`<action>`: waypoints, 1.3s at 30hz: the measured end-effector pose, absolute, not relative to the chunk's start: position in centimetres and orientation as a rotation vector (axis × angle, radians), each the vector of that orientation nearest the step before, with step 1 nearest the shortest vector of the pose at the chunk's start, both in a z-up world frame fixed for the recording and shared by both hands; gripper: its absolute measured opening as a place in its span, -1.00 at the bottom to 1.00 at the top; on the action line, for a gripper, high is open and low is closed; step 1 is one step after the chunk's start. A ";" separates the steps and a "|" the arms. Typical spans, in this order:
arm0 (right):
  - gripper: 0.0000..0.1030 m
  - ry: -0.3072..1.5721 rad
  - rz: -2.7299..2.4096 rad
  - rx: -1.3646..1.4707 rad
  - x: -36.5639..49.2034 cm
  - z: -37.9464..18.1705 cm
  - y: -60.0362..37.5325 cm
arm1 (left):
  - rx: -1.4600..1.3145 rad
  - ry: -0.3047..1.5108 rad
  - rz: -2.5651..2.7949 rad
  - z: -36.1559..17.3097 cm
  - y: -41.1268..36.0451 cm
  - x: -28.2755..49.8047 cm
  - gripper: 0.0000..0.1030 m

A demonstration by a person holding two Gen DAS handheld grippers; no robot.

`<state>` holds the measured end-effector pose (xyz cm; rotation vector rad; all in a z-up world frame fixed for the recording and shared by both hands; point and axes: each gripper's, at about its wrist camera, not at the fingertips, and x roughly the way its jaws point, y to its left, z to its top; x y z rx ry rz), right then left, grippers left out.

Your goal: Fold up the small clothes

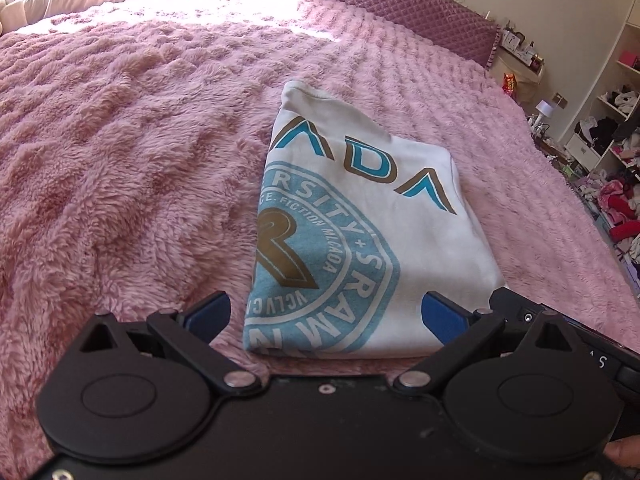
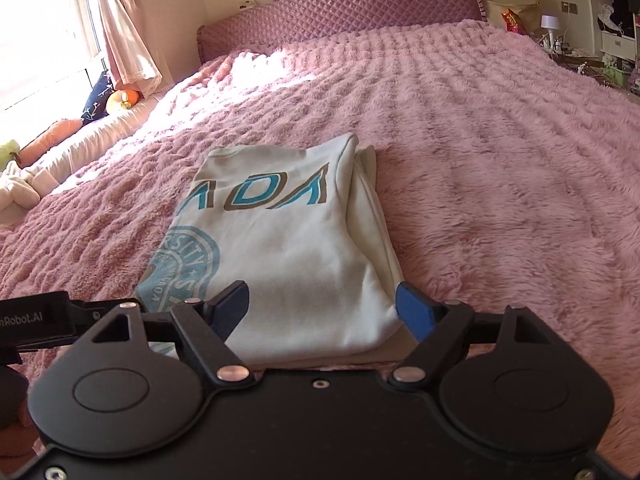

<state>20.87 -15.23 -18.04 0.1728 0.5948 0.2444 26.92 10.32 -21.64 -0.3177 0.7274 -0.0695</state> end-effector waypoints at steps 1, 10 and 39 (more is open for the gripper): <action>0.58 0.600 0.250 0.160 21.0 -18.0 -14.9 | -0.309 0.738 -0.072 -21.8 10.2 27.4 1.00; 0.58 0.712 0.099 0.189 22.0 -20.0 -15.9 | -0.212 0.836 -0.025 -26.0 9.6 30.0 1.00; 0.57 0.647 0.150 0.073 21.1 -19.6 -13.4 | -0.300 0.812 0.027 -24.1 12.0 28.4 1.00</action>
